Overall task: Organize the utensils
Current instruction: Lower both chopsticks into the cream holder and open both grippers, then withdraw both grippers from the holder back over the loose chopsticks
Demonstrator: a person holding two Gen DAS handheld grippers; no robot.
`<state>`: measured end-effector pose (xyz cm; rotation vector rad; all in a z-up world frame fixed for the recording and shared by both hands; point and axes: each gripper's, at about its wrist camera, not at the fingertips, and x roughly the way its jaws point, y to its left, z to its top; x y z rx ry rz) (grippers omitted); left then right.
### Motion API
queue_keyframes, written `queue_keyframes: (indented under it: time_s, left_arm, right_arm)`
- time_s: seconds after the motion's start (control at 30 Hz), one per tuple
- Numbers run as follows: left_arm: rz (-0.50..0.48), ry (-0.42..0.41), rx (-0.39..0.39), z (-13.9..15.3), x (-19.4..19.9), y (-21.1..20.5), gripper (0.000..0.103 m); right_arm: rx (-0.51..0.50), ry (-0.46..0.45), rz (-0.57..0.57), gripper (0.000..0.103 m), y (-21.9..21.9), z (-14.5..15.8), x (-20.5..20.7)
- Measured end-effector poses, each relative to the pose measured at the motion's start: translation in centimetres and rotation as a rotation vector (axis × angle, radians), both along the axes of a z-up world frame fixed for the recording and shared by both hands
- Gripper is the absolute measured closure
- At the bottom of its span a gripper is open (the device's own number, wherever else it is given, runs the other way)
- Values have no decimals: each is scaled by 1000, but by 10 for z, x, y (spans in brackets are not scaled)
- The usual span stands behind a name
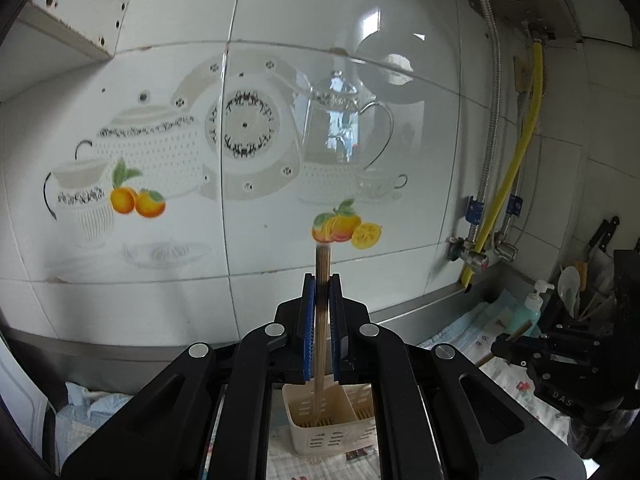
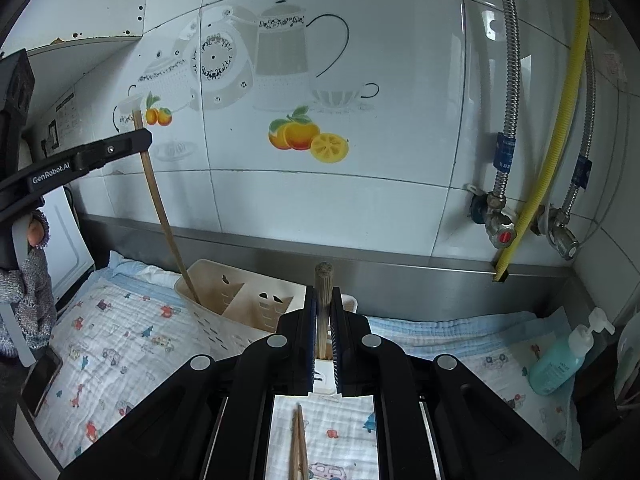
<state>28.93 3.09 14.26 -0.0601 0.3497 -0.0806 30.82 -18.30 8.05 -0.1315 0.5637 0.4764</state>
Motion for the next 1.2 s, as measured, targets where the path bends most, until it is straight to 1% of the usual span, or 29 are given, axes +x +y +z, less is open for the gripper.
queue_keyframes:
  time_s: [0.1,0.17,0.2,0.23,0.3,0.4,0.43,0.47,0.5,0.6,0.67,0.73,0.83,0.97,1.2]
  left_arm:
    - [-11,31,-7,-10,4,4,98]
    - [-11,41,-2,-12,4,5,94]
    - [-11,40,3,-13,3,4,94]
    - [-18,37,7,-12,1,4,94]
    - [-15,33,16,-10,-5,3,94]
    - [-22,25,6,-3,-17,4,91]
    - [-23,22,4,-2,-23,4,83]
    - [-28,14,3,-1,-31,4,72]
    - [-26,6,6,0,-39,4,68]
    - [-39,9,21,-5,-62,2,67]
    - [-49,27,18,-11,-76,1,67]
    - [-50,47,22,-20,-90,1,65]
    - [-64,84,18,-38,-111,1,64]
    - [-74,138,30,-65,-135,-1,56]
    - [-64,234,19,-115,-164,0,56]
  right_arm:
    - [3,4,-5,96,-1,-3,0]
    - [13,2,-6,96,-2,-2,-1]
    - [16,-2,-10,94,-3,-1,-3]
    - [20,-3,-9,88,-4,1,-4]
    - [22,-21,-16,83,-5,5,-9]
    - [29,-48,-24,81,-10,13,-22]
    - [33,-54,-23,81,-12,16,-27]
    - [38,-59,-19,81,-14,18,-34]
    - [43,-65,-17,80,-17,19,-41]
    - [51,-73,-7,78,-24,18,-63]
    - [51,-67,-1,78,-28,12,-78]
    - [51,-59,2,78,-32,3,-92]
    - [60,-34,7,78,-39,-12,-111]
    - [60,1,7,78,-47,-37,-134]
    - [16,62,-6,78,-56,-84,-157]
